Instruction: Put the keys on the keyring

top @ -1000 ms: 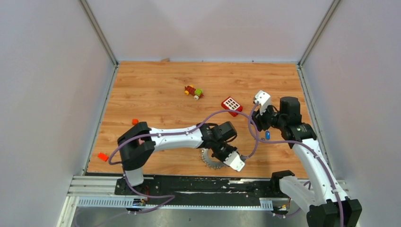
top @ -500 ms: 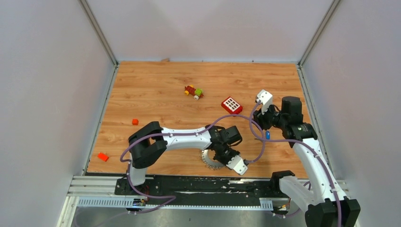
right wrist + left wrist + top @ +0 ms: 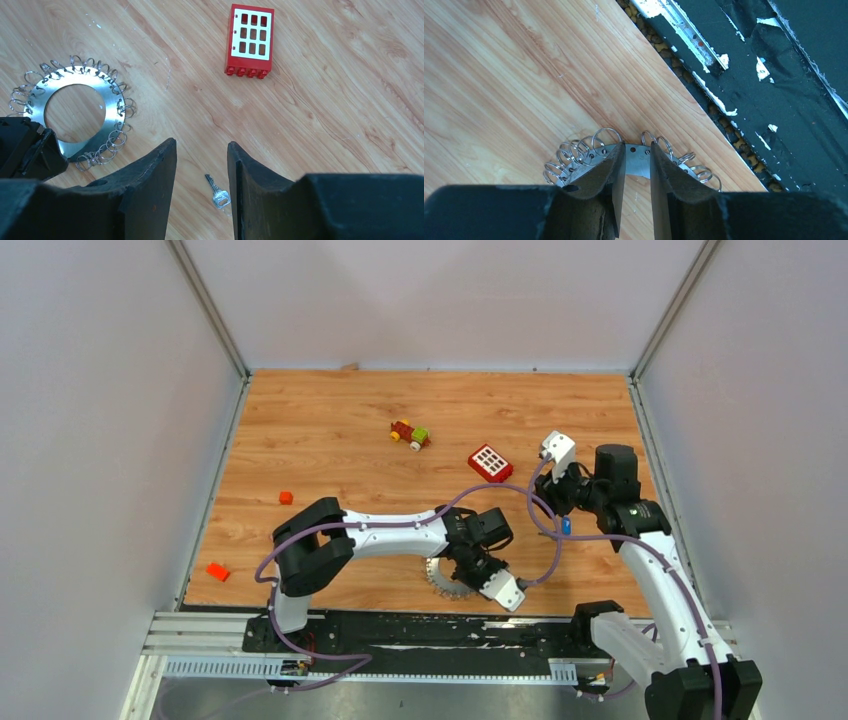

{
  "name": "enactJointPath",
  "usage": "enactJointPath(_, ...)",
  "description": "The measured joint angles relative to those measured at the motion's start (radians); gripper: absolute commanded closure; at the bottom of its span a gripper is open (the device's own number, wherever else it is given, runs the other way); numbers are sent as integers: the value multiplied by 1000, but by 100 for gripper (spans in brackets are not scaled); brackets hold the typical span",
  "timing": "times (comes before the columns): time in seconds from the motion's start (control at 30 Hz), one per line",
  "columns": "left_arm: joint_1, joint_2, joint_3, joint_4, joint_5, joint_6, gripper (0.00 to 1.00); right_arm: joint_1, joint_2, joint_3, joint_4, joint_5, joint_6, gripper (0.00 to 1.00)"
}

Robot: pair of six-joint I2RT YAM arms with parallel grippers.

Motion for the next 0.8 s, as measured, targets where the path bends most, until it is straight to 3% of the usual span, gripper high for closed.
enactJointPath(0.8, -19, -64, -47, 15, 6, -32, 66, 0, 14, 0, -15, -22, -6, 58)
